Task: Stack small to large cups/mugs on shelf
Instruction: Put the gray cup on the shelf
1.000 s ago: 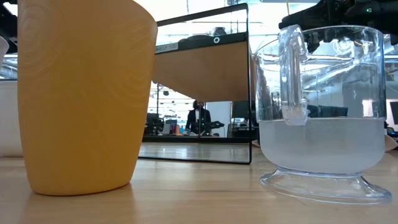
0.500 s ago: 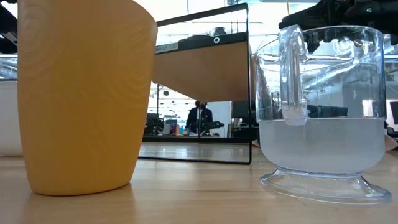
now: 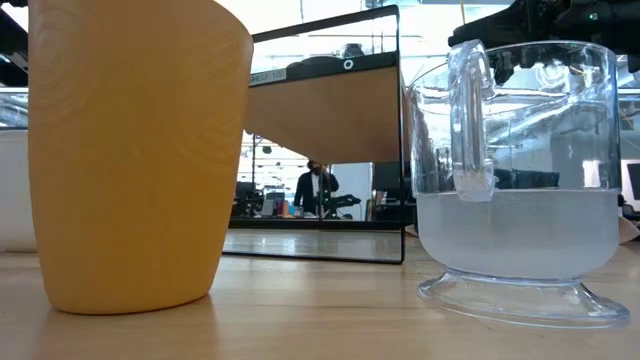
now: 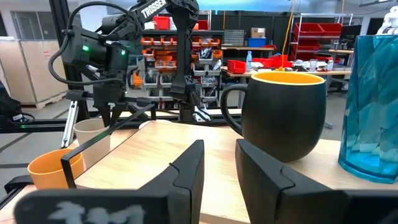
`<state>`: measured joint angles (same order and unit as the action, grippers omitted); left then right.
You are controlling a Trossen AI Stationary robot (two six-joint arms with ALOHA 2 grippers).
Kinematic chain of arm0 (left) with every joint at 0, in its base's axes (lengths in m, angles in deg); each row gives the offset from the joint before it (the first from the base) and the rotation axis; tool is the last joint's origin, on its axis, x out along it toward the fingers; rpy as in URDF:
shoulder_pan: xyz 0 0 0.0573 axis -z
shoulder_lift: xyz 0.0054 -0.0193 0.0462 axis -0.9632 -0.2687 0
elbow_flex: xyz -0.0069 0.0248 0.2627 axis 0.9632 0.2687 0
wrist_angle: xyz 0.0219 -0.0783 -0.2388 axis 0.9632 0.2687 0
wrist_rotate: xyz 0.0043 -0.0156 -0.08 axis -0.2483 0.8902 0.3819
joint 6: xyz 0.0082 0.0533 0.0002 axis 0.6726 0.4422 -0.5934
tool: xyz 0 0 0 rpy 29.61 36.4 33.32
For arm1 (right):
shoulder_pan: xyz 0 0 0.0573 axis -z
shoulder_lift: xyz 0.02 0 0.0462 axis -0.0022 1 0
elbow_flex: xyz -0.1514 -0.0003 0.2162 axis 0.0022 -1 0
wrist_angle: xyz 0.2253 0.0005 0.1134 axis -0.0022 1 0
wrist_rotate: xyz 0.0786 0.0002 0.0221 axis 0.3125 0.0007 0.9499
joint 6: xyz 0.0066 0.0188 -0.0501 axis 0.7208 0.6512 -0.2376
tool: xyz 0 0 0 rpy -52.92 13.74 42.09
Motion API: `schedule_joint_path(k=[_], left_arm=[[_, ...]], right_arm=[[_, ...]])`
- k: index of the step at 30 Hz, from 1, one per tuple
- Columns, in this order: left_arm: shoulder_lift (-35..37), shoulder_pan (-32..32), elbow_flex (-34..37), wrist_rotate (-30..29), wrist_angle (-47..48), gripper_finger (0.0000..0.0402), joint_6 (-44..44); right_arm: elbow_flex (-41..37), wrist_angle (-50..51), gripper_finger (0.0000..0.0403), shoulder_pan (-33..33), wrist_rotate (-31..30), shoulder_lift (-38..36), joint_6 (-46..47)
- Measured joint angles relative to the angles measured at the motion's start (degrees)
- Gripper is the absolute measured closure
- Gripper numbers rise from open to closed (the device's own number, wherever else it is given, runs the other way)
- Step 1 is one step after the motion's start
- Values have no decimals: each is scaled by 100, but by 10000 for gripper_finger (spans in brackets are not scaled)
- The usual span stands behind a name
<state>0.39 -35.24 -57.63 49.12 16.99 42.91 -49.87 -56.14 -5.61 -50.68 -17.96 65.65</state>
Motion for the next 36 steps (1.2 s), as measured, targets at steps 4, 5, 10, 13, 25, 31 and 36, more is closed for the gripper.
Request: schedule_joint_path(k=[4,5,10,13,25,31,36], left_arm=[[2,-36,-2,64,22,398,35],[2,-47,-4,89,29,398,62],[36,-66,-86,142,169,399,342],[113,-97,-205,190,383,400,359],[577,-334,-1333,241,1908,401,727],[616,-381,-2208,-187,2637,401,1043],[616,-385,-2429,-212,2672,401,1185]], right_arm=[[0,0,319,0,0,0,-1],[2,0,319,0,2,0,-1],[1,0,319,0,0,0,6],[2,0,319,0,2,-2,10],[1,-28,319,0,0,-2,-1],[0,-24,319,0,1,-2,-1],[0,-41,319,0,1,-2,-27]])
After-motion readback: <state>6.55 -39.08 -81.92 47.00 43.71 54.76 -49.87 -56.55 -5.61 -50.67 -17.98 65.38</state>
